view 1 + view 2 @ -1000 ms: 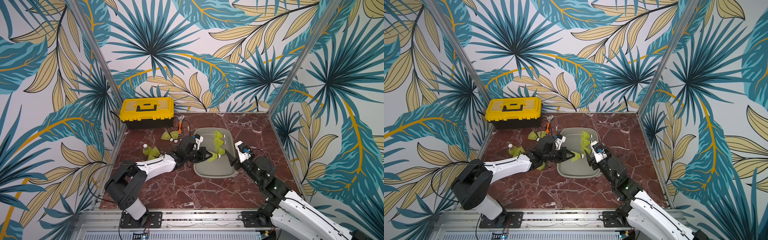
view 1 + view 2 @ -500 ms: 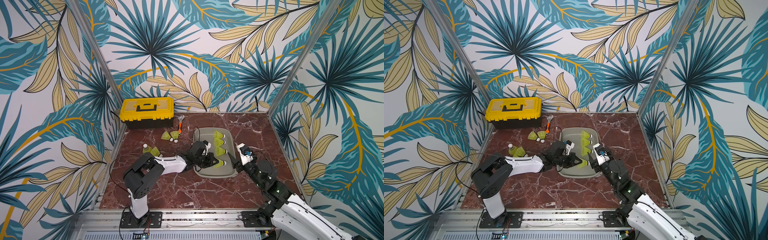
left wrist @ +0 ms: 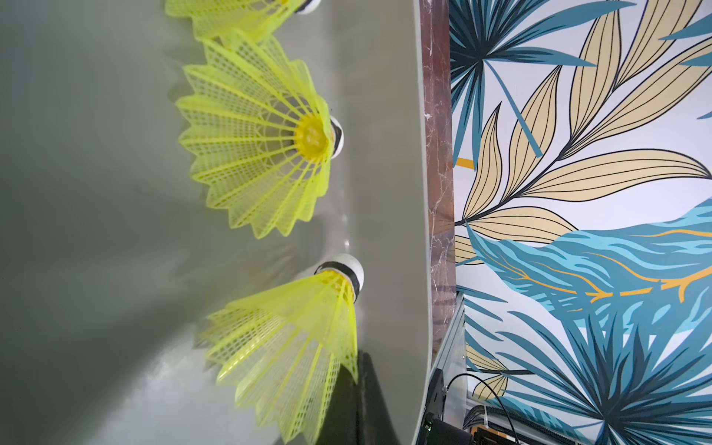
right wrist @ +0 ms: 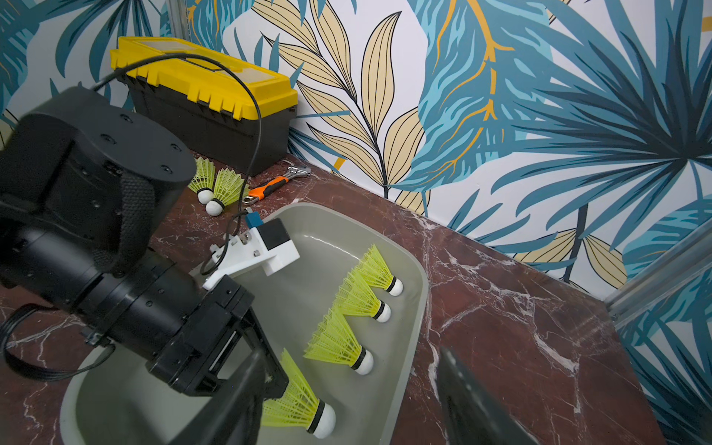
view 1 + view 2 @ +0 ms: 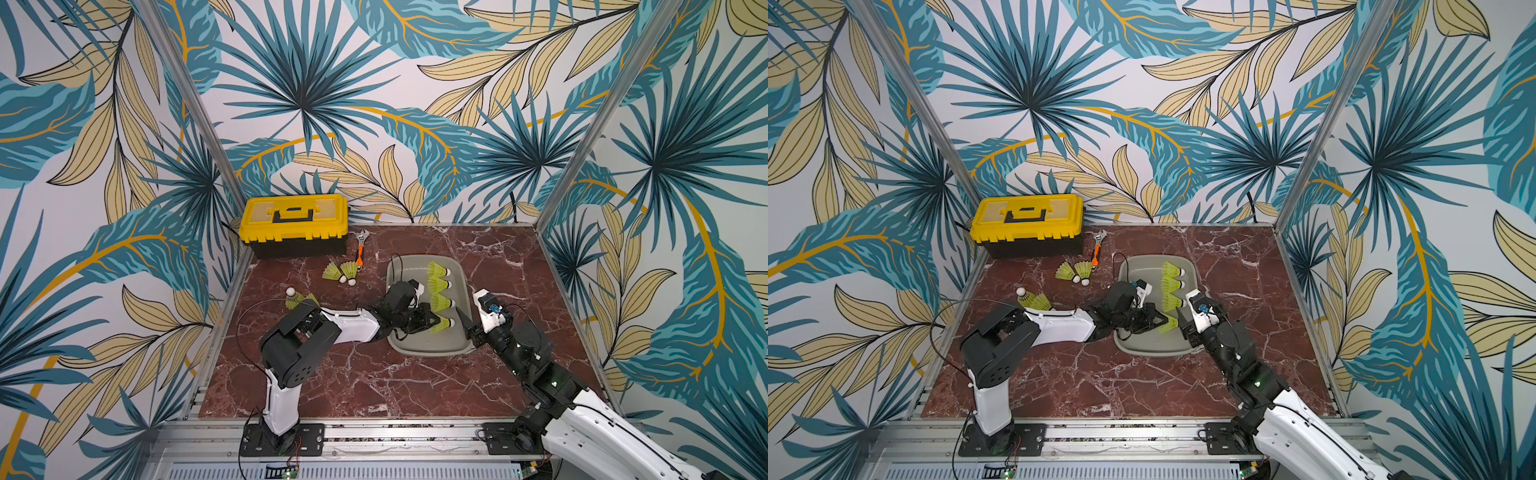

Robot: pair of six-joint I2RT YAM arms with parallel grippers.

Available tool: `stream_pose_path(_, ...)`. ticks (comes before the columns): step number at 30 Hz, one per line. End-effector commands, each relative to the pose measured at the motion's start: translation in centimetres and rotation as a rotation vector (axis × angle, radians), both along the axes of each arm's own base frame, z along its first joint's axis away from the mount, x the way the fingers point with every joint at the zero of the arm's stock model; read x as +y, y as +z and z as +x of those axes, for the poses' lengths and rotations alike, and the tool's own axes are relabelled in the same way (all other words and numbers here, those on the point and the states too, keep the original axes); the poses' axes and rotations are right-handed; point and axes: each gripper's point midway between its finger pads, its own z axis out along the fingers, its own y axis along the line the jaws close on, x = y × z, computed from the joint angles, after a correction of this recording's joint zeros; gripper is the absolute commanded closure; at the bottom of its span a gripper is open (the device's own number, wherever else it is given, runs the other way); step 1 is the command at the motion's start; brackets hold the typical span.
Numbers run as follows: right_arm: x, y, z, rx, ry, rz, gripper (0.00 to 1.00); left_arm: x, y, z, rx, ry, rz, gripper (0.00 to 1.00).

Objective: Put the shuttlecocks into the storage box
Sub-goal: Place the shuttlecock in the storage box.

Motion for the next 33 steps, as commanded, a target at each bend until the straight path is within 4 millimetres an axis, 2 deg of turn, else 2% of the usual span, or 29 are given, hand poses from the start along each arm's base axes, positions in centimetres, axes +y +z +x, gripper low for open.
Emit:
stream_pose_path(1,-0.3,-0.8,0.0,0.013,-0.019,-0.001,0.30,-1.2,1.8,1.3,-0.041,0.009,-0.041,1.00)
stream_pose_path(21,-0.5,-1.3,0.1,0.016,-0.031,-0.008,0.29,-1.9,0.7,1.7,-0.018,-0.001,-0.025,1.00)
stream_pose_path(33,-0.6,-1.5,0.2,0.017,-0.040,-0.017,0.29,-1.6,-0.1,2.1,-0.014,0.017,0.019,1.00)
